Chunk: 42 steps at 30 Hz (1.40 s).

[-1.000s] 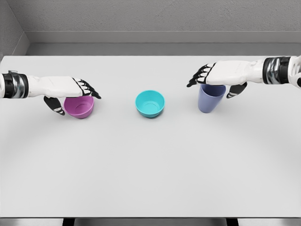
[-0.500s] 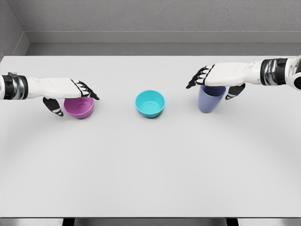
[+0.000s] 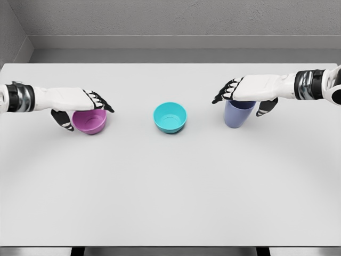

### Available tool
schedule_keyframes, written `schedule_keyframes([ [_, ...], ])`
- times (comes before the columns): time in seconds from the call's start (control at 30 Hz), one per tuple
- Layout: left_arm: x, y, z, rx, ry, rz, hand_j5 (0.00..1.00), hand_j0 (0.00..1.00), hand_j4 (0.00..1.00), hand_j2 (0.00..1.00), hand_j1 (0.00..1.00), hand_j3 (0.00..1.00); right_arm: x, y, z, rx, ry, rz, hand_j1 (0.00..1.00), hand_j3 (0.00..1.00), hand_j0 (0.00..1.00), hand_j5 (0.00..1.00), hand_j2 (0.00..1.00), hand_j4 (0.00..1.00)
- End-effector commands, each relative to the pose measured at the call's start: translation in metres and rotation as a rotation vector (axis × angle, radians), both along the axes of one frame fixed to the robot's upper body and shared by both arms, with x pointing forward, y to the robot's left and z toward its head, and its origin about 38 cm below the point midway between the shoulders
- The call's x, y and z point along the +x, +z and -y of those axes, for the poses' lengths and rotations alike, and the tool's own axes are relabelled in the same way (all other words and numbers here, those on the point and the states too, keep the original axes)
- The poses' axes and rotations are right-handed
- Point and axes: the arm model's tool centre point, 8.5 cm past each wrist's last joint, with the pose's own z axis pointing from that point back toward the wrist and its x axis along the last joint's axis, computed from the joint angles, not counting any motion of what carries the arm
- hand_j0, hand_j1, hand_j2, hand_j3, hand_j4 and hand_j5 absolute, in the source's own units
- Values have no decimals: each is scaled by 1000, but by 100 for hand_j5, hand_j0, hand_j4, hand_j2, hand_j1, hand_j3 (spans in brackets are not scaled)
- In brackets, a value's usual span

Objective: Stacking bowl and cup with both arms

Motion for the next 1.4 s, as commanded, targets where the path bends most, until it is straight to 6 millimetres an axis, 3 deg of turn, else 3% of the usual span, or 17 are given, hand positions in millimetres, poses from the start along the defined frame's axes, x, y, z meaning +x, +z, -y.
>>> schedule_keyframes([
  [0.0,2,0,2,-7,4,0,100,100,100,100,100,100,0,0,0,4,-4,-1,100,100,100,100,100,100],
  [1.37,2,-8,3,5,3,-9,97,97,97,97,97,97,10,-15,0,-9,-35,-23,100,100,100,100,100,100],
])
